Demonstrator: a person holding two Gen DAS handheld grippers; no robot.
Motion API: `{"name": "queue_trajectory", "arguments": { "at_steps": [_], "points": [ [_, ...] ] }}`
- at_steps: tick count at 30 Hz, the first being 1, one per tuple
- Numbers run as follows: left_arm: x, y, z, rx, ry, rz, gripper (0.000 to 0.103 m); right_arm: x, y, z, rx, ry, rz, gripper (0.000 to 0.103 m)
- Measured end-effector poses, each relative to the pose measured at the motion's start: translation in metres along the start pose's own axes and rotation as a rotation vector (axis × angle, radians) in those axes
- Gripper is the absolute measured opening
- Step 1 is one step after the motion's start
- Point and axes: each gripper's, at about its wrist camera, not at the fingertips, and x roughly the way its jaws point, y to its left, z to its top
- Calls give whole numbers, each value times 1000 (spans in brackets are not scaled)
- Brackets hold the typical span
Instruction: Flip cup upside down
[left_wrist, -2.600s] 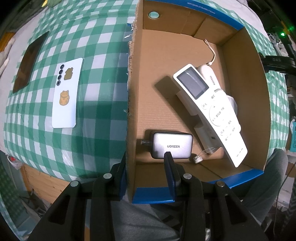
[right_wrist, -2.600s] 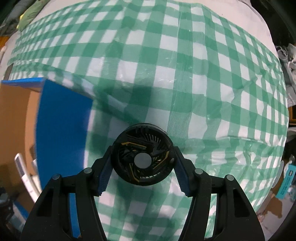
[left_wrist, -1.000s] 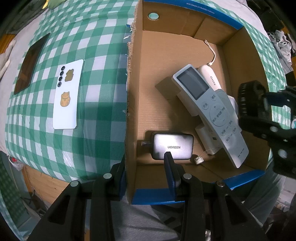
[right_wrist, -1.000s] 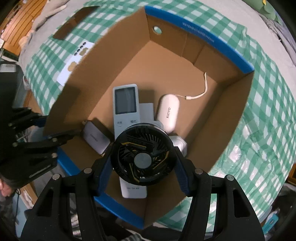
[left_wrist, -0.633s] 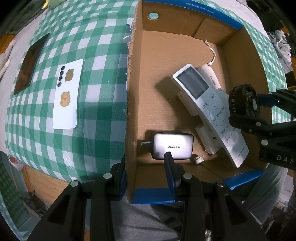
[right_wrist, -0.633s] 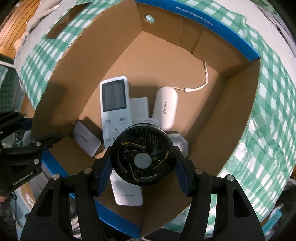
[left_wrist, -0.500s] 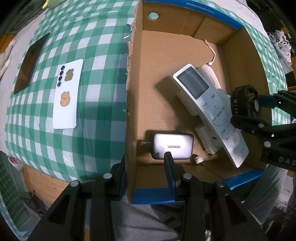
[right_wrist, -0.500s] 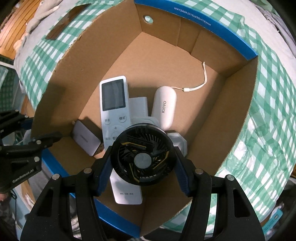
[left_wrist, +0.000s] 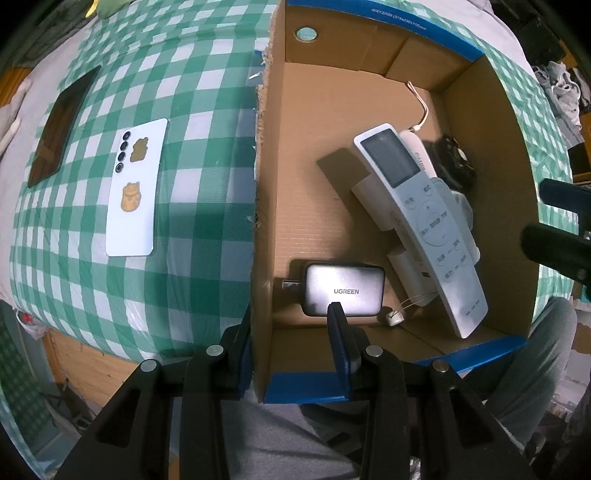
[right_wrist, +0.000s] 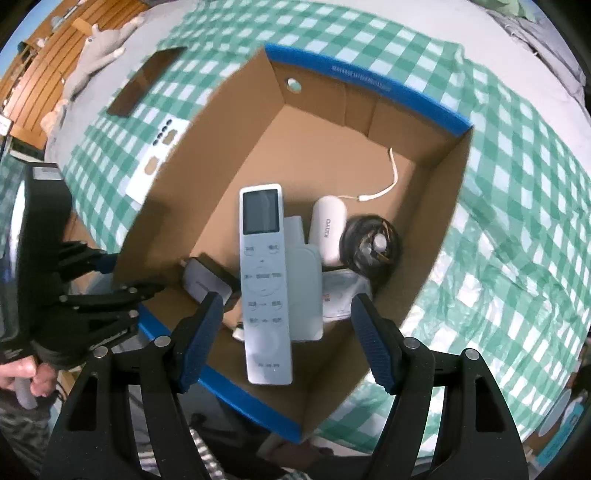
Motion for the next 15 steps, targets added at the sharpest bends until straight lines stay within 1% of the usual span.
{"name": "queue_trajectory", "arguments": {
  "at_steps": [5,7,8,9,11,12,14,15],
  "points": [
    [-8,1,-2,-10,-12,-8,35,-22,-2,-8,18,-59,-24,73],
    [-15,1,-6,-17,-30,-7,35,-31,-2,-12,26,-87,-30,73],
    [-21,0,-8,-16,-48,4,36,-37,-2,-16,31,-103,-28,73],
    [-26,-1,-10,-14,-63,20,38,-41,-2,-19,36,-118,-29,73],
    [-41,-5,-16,-12,-109,57,49,-50,-2,-26,46,-143,-31,73],
    [-49,-7,-20,-10,-134,70,52,-54,-2,-30,53,-156,-32,73],
    [-68,-14,-29,2,-191,94,65,-64,1,-39,57,-183,-32,73],
    [-77,-17,-34,7,-220,107,67,-68,2,-43,58,-193,-35,73]
  ]
}}
